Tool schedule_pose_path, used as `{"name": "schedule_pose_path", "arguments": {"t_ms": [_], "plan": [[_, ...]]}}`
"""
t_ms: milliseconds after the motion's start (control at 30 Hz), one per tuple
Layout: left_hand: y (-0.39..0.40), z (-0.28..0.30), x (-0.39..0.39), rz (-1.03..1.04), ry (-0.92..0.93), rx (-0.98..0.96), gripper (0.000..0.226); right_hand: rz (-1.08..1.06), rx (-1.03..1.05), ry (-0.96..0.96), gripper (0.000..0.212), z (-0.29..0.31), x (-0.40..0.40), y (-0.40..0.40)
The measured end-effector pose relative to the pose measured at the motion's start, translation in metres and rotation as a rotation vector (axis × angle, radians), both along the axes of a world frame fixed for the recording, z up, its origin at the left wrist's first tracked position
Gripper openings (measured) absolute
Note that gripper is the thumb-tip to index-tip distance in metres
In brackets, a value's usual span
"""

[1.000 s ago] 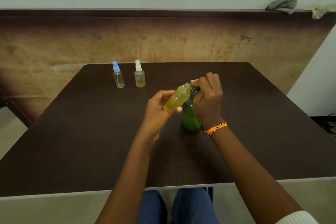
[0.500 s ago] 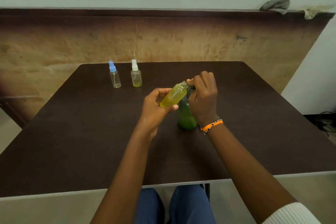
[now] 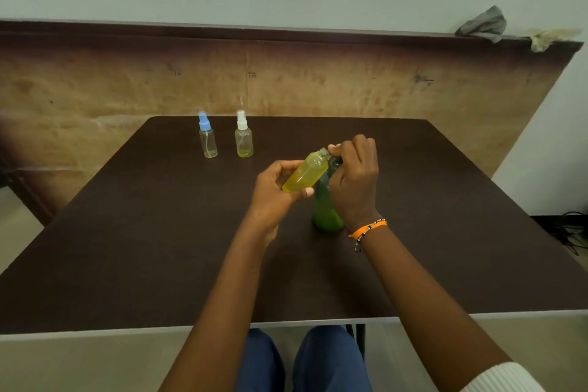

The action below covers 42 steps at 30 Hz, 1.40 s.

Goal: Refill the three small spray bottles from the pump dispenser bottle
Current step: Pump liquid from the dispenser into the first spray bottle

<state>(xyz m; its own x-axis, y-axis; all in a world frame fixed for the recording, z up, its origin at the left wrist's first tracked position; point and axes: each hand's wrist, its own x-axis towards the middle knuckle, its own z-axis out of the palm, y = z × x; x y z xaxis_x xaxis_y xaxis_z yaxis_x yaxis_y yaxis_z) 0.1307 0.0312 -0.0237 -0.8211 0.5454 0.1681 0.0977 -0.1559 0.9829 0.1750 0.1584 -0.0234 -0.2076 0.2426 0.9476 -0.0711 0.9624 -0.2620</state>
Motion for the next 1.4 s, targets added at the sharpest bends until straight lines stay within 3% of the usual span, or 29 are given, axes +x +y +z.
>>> {"name": "schedule_pose_path", "arguments": {"t_ms": [167, 400, 633, 867, 1133, 1400], "plan": [[0.000, 0.006, 0.002, -0.011, 0.003, 0.002, 0.041, 0.019, -0.022, -0.031, 0.023, 0.011, 0.002, 0.003], [0.003, -0.003, 0.005, -0.015, -0.024, 0.022, 0.041, 0.000, -0.061, 0.041, 0.032, -0.001, -0.002, -0.002], [0.001, 0.002, 0.002, -0.029, -0.022, 0.027, 0.042, 0.054, -0.069, -0.043, 0.030, 0.011, 0.005, -0.001], [0.004, -0.002, 0.005, -0.017, -0.022, 0.019, 0.041, 0.003, -0.078, 0.033, 0.029, 0.001, -0.002, -0.002], [0.004, 0.003, 0.006, -0.026, -0.037, 0.033, 0.040, 0.048, -0.079, -0.037, 0.024, 0.015, 0.002, 0.002], [0.003, -0.005, 0.005, -0.028, -0.069, 0.033, 0.041, 0.027, -0.076, 0.041, 0.027, 0.000, -0.002, -0.003]]}}
